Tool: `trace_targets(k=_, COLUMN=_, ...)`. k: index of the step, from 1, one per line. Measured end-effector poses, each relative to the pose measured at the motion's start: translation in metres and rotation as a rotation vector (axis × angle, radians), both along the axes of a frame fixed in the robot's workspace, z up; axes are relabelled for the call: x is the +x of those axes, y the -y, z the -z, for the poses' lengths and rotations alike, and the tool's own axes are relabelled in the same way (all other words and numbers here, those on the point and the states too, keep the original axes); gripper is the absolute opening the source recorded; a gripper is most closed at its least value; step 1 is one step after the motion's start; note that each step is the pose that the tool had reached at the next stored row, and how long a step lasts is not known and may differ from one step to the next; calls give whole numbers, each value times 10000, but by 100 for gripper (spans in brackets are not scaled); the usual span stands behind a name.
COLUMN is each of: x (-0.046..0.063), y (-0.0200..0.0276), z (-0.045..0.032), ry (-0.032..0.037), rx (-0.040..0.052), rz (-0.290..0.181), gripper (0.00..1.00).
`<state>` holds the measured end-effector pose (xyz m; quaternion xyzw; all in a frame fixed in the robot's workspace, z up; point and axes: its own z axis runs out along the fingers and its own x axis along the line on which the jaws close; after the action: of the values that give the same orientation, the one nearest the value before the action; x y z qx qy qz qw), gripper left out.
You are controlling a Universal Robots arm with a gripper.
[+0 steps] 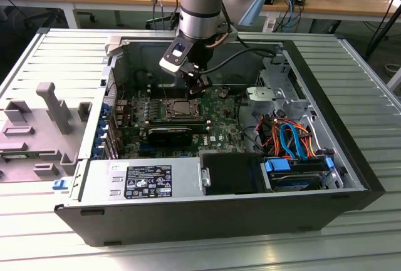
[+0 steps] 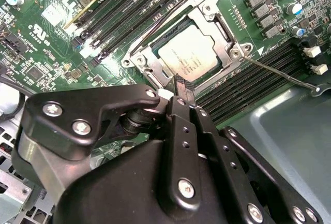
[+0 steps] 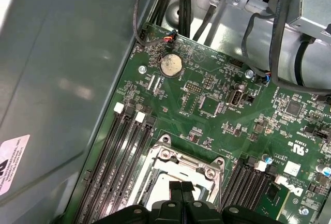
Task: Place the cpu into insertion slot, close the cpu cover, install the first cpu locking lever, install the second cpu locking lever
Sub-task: 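Install the first cpu locking lever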
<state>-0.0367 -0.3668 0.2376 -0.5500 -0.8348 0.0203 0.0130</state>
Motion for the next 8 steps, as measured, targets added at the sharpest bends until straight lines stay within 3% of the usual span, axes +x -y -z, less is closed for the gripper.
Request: trace_targets(k=8, x=0, y=0, z=0, ry=0, rx=0, rz=-145, gripper=11)
